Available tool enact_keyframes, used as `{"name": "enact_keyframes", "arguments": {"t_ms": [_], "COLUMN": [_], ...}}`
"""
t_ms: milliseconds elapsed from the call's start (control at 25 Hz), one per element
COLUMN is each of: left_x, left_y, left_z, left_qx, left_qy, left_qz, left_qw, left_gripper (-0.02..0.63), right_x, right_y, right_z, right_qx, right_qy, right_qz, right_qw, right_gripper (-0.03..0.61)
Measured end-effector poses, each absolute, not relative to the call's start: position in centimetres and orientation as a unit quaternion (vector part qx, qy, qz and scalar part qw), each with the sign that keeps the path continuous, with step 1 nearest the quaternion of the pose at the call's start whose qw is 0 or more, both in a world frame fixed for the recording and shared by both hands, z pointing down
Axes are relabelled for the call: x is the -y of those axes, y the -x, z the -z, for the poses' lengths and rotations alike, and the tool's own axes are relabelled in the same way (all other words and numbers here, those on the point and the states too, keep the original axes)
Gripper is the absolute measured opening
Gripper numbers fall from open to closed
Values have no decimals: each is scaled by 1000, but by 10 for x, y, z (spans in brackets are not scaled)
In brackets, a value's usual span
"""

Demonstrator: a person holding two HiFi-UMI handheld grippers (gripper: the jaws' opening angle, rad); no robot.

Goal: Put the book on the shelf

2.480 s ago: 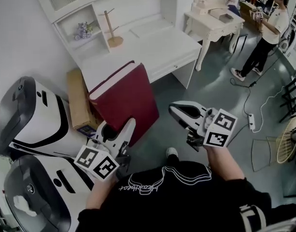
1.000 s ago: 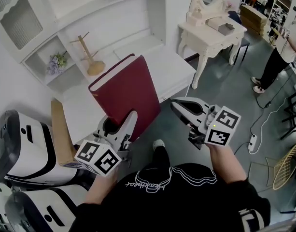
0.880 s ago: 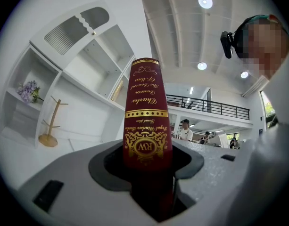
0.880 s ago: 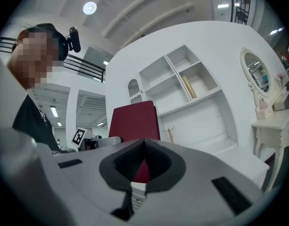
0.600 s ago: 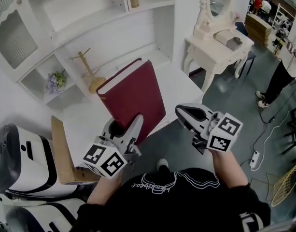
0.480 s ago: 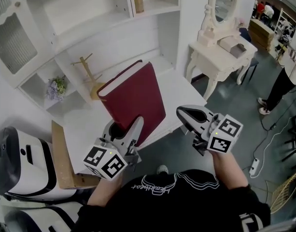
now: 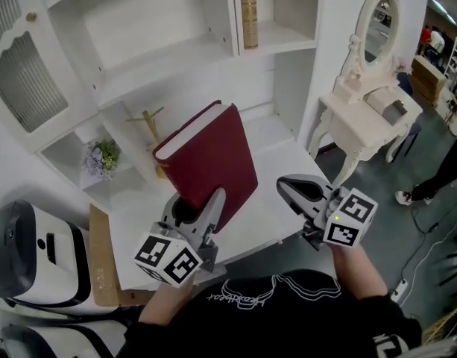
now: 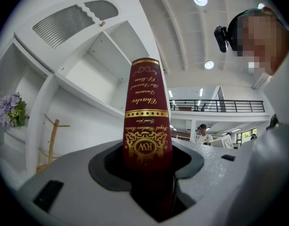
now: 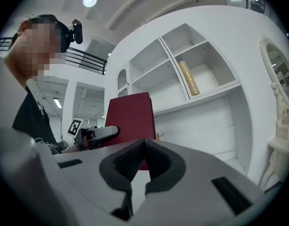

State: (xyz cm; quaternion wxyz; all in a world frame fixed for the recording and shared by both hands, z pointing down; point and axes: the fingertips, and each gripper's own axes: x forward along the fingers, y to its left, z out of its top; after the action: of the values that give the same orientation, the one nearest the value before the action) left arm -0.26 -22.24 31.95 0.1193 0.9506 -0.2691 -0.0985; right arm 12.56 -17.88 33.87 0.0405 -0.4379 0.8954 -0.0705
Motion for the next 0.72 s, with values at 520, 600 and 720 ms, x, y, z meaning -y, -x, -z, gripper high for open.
{"name": "enact_keyframes", "arguments": {"t_ms": [520,600,720], "left_x": [272,279,293], "left_y": [25,27,30], "left_z": [-282,-270,-252], "left_qx": [362,376,399], "left_qy": [-922,-917,-908], "left_qz": [113,118,123], "left_qw": [74,62,47], "left_gripper": [215,215,215], "right_x": [256,269,287], "right_y": [-116,-114,-111], "right_z": [-329,-323,-315], "right_qx": [-930,-936,-945], "right_qy": [357,342,318], "right_qz": [65,61,55], "right_qw": [51,52,49], "right_gripper": [0,0,0]}}
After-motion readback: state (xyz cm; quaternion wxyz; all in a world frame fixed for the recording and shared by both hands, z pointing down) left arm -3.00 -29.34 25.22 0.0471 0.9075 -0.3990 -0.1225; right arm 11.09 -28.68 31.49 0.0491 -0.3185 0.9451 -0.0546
